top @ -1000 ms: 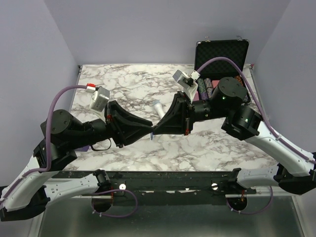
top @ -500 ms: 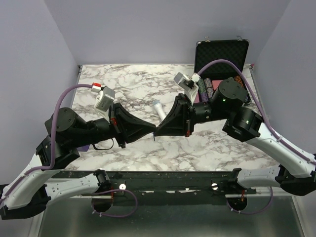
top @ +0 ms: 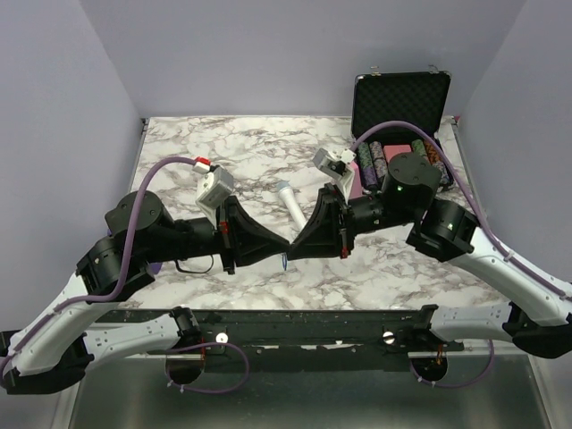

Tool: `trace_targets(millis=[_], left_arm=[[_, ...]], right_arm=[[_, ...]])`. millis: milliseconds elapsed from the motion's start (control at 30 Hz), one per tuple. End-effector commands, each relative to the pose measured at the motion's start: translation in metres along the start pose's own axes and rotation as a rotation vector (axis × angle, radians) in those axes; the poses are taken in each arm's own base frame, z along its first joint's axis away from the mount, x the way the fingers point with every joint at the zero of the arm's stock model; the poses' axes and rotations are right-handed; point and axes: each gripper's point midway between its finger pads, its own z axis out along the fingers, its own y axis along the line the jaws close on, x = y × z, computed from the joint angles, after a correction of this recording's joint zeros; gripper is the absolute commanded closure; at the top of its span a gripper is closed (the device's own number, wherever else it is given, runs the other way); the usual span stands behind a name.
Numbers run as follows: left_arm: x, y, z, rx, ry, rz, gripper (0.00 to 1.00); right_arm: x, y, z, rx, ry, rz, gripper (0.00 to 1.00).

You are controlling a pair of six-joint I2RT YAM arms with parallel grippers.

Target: Remove the keys from the keyring

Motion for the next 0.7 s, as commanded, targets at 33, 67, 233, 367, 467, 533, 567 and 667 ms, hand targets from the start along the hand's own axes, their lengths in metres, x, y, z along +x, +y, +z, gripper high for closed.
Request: trace_targets(millis=[33, 67, 233, 367, 467, 533, 567, 667], left_arm=[[0.02, 0.012, 0.016, 0.0, 0.007, -0.093, 1.0], [0.016, 0.013, 0.018, 0.0, -0.02, -0.103, 1.0], [-0.008, 0.017, 0.024, -0.023, -0.132, -0.127, 1.0], [-0.031, 0.016, 0.023, -0.037, -0.221, -0.13, 1.0], [-0.046, 0.012, 0.023, -0.042, -0.249, -0.131, 1.0], [-0.055, 0.011, 0.023, -0.048, -0.266, -0.126, 1.0], [-0.06, 0.012, 0.022, -0.06, -0.282, -0.125, 1.0], [-0.076, 0.017, 0.015, -0.111, -0.344, -0.136, 1.0]], right_arm=[[-0.023, 0.0, -0.001, 0.025, -0.14, -0.052, 0.99], [-0.025, -0.001, -0.001, 0.023, -0.155, -0.049, 0.99], [-0.043, -0.001, 0.001, 0.029, -0.24, -0.058, 0.99], [-0.065, 0.004, -0.001, 0.027, -0.323, -0.091, 0.99], [-0.078, 0.005, 0.002, 0.024, -0.358, -0.109, 0.99], [-0.088, 0.005, 0.004, 0.025, -0.378, -0.125, 0.99], [-0.094, 0.007, 0.004, 0.025, -0.391, -0.137, 0.99], [-0.112, 0.01, 0.004, 0.029, -0.431, -0.168, 0.99]])
